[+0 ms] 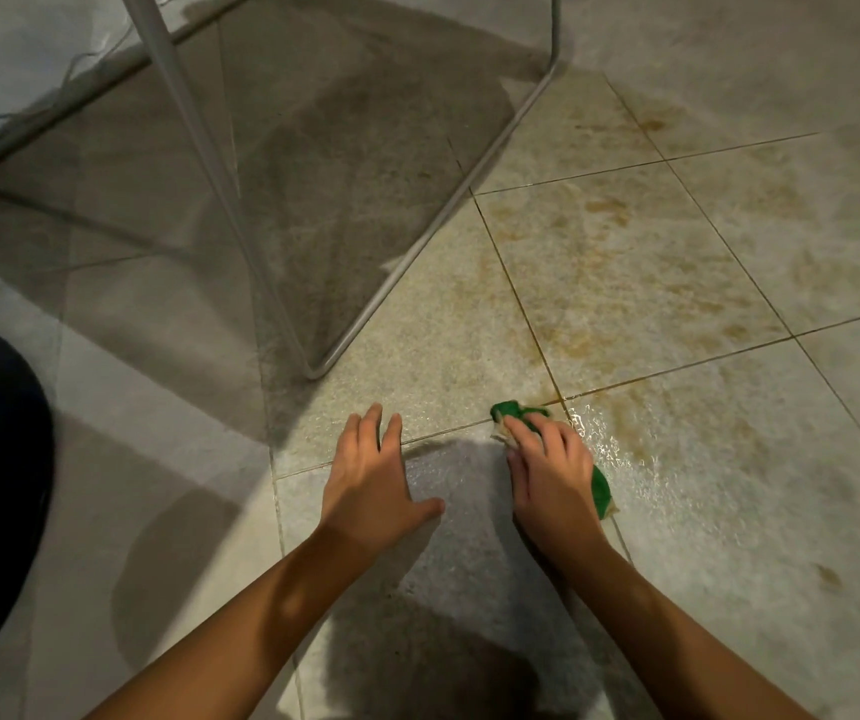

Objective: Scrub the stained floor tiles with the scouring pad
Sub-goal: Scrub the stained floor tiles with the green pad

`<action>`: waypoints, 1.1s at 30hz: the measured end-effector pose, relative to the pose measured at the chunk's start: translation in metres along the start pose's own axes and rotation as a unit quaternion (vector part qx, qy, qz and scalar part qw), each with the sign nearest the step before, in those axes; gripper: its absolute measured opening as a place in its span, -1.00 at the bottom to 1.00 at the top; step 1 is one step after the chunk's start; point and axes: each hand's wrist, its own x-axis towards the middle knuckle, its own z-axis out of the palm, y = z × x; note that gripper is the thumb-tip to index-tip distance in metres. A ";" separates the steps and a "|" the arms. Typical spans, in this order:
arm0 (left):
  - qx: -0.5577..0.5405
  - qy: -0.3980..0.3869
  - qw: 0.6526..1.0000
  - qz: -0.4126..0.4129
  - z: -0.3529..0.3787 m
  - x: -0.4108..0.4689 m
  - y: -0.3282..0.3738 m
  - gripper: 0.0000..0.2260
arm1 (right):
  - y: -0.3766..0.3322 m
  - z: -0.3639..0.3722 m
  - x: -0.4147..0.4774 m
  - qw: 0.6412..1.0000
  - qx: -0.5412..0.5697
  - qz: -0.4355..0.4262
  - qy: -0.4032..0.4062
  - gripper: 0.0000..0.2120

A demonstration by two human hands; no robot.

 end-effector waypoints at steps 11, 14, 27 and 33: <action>0.033 0.010 0.999 0.005 0.002 -0.002 0.003 0.06 | 0.003 0.000 0.020 1.000 0.014 0.002 -0.018 -0.65; 0.028 0.003 1.000 0.003 0.001 -0.003 0.004 0.06 | 0.015 -0.005 0.011 0.999 0.016 0.029 0.010 -0.64; 0.018 0.013 1.000 0.005 0.002 -0.004 0.003 0.07 | -0.004 0.005 0.019 0.996 0.048 -0.076 -0.018 -0.65; 0.018 -0.004 1.000 0.000 -0.001 -0.004 0.005 0.05 | 0.024 -0.009 0.012 0.998 0.034 0.046 0.017 -0.66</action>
